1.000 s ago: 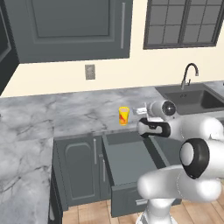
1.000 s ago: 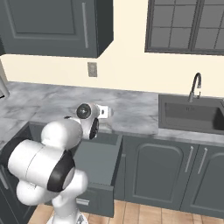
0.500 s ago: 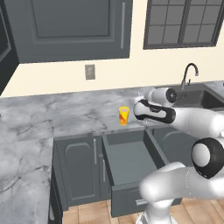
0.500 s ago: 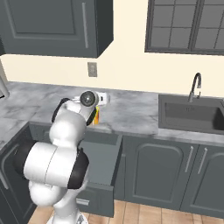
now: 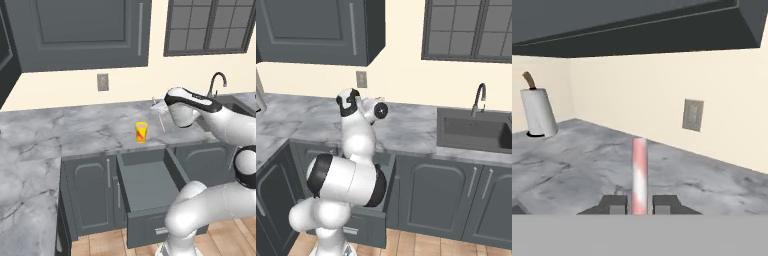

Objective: Pick up the straw from the left drawer and put it inside the smoothie cup.

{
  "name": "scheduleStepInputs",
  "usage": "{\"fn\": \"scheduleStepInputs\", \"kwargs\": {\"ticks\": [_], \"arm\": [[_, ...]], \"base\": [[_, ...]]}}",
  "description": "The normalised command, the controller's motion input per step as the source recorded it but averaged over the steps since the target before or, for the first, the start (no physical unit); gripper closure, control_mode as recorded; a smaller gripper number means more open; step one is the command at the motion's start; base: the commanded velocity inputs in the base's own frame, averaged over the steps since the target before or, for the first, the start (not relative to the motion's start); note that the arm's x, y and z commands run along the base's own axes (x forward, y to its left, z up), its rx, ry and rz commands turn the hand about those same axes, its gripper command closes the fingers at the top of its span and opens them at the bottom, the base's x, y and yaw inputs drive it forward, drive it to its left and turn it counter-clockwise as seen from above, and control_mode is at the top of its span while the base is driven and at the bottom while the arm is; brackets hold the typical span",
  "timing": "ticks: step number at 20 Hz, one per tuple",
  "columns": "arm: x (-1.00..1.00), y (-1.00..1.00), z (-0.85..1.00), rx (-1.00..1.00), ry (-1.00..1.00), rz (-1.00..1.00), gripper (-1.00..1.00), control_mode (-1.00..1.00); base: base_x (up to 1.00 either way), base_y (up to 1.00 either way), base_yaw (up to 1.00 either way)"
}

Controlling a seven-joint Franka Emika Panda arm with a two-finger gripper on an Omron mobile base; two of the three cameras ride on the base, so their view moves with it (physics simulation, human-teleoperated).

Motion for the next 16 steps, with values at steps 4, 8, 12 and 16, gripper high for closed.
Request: {"fn": "scheduleStepInputs", "kwargs": {"ticks": [4,8,12,16], "arm": [[0.3,0.04,0.0,0.0,-0.21,0.29,1.0,-1.0],[0.23,0.23,0.0,0.0,-0.2,0.09,1.0,-1.0],[0.2,0.23,0.0,0.0,-0.14,0.0,1.0,-1.0],[0.19,0.15,0.02,0.0,-0.08,0.0,1.0,-1.0]], "base": [[0.0,0.0,0.0],[0.0,0.0,0.0],[0.0,0.0,0.0],[0.0,0.0,0.0]]}}
